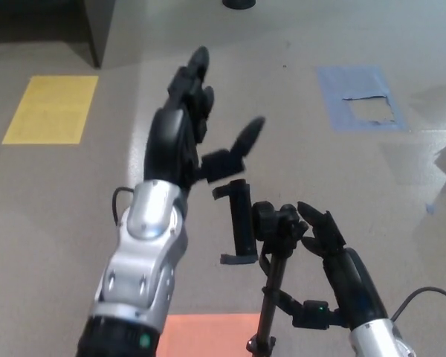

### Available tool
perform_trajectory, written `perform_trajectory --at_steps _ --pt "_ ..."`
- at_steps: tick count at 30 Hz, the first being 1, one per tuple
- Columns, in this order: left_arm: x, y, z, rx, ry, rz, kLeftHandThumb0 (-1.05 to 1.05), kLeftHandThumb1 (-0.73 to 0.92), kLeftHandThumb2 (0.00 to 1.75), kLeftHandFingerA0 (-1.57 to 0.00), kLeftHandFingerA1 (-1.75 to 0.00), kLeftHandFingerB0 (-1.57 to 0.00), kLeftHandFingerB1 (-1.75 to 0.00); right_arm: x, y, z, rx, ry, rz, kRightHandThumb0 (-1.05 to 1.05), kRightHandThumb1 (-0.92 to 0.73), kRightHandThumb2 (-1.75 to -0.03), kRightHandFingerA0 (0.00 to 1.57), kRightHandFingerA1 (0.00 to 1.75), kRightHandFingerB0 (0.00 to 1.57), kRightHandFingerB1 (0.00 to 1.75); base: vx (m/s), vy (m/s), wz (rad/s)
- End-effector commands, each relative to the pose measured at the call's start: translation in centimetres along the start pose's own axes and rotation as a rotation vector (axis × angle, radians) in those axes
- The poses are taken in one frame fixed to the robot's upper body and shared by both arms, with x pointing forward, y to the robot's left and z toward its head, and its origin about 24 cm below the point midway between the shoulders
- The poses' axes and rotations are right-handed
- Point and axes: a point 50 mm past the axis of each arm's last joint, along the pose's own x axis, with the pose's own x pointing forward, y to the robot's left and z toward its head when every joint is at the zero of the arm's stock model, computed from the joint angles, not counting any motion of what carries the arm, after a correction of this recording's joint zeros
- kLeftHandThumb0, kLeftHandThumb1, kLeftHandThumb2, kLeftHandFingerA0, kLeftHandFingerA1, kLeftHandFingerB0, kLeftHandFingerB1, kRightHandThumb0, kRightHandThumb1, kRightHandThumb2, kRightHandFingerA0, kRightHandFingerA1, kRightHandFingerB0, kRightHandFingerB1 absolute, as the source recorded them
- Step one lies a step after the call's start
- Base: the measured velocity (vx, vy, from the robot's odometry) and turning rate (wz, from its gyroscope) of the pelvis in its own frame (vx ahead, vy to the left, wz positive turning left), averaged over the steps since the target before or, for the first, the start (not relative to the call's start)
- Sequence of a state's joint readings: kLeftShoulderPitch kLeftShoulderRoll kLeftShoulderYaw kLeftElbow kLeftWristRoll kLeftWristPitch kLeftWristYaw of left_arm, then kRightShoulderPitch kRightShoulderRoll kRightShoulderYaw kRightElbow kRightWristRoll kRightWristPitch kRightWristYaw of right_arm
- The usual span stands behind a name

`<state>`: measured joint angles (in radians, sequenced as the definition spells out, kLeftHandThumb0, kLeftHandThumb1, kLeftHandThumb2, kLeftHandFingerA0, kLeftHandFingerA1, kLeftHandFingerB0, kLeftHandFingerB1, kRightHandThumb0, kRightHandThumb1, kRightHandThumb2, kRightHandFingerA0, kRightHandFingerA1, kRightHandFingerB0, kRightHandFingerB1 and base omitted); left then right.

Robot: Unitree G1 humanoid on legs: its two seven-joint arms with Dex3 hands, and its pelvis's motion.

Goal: A phone stand is kept on the floor and the robot uses both its hands to grab it and uses its left hand to extend the phone stand by pulling it upwards

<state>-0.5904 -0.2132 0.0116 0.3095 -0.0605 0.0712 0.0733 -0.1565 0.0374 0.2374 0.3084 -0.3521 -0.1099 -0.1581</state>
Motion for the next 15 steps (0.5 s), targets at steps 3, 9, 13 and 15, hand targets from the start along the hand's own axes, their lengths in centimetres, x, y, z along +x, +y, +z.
perform_trajectory --at_steps 3,9,13,15 --pt "1.6 -0.7 -1.2 -0.222 0.251 0.115 -0.57 0.32 0.67 0.0 -0.19 0.0 -0.05 1.4 -0.9 0.6 -0.038 -0.004 -0.053 -0.53 -0.49 -0.59 0.32 0.61 0.24 0.51 0.0 0.0 0.0" --pt "1.2 -2.0 -1.7 -0.268 0.3 0.044 -0.6 0.32 0.67 0.0 -0.17 0.0 -0.01 2.2 -1.2 0.9 -0.051 -0.013 -0.08 -0.52 -0.53 -0.57 0.33 0.64 0.23 0.53 0.0 0.0 0.0" --pt "0.1 -3.1 -2.5 -0.337 0.343 0.003 -0.58 0.34 0.7 0.0 -0.19 0.0 -0.05 2.5 -1.5 0.9 -0.018 0.003 -0.071 -0.52 -0.52 -0.57 0.4 0.68 0.33 0.57 0.0 0.0 0.0" --pt "-0.6 -3.4 -3.0 -0.35 0.37 -0.013 -0.58 0.34 0.7 0.0 -0.19 0.0 -0.05 2.4 -1.6 0.9 -0.016 0.014 -0.065 -0.52 -0.52 -0.57 0.4 0.68 0.33 0.57 0.0 0.0 0.0"
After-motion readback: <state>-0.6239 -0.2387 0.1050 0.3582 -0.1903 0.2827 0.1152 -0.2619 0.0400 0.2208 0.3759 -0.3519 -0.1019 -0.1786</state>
